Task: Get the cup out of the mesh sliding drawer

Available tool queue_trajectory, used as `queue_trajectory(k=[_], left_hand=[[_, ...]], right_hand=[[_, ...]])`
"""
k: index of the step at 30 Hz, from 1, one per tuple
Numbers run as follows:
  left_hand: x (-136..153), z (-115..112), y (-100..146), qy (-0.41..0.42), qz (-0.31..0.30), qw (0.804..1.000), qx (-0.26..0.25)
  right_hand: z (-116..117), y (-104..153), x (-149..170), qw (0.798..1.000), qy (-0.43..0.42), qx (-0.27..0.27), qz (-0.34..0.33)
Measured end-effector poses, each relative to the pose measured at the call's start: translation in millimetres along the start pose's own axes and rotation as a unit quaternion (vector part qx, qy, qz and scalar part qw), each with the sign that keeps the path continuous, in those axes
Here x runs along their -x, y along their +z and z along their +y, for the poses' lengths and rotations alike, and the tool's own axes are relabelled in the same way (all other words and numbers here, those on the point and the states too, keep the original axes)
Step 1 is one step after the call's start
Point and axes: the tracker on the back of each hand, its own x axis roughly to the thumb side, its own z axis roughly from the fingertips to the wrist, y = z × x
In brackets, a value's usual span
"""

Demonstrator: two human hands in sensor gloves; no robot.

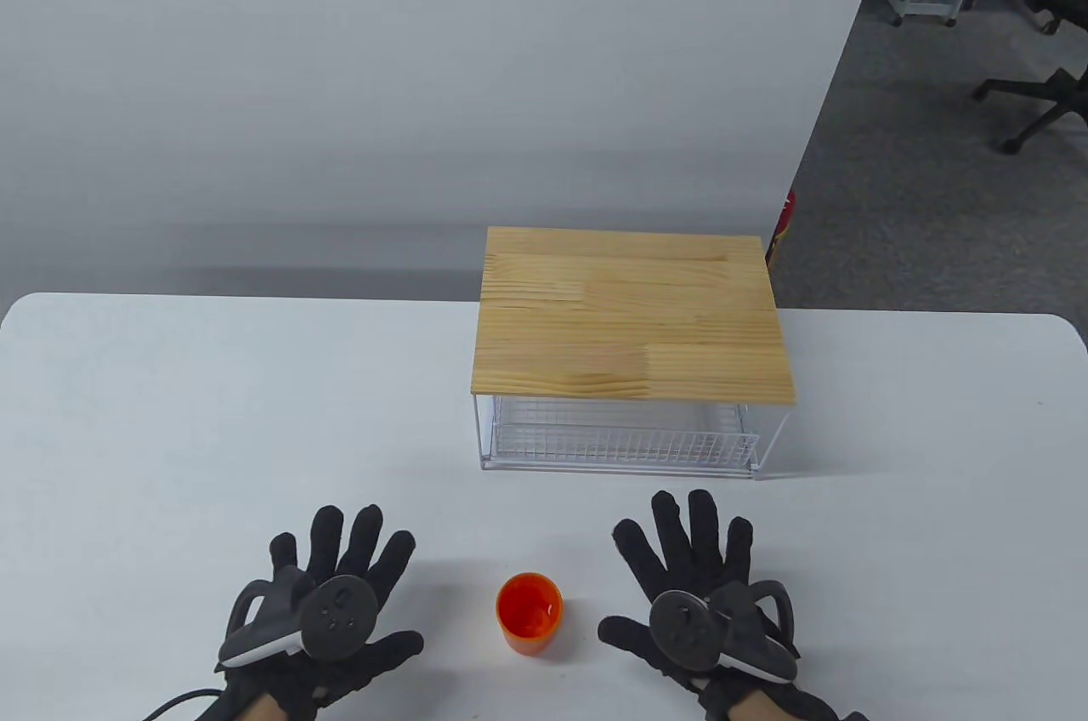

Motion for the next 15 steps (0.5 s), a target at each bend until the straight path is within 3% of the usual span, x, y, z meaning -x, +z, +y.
queue_trajectory(k=[15], left_hand=[[3.4,-1.9,-2.6,0.007,-0.012,1.000,0.004]], right_hand=[[3.3,5.3,2.6,1.000,0.019,-0.014,0.005]])
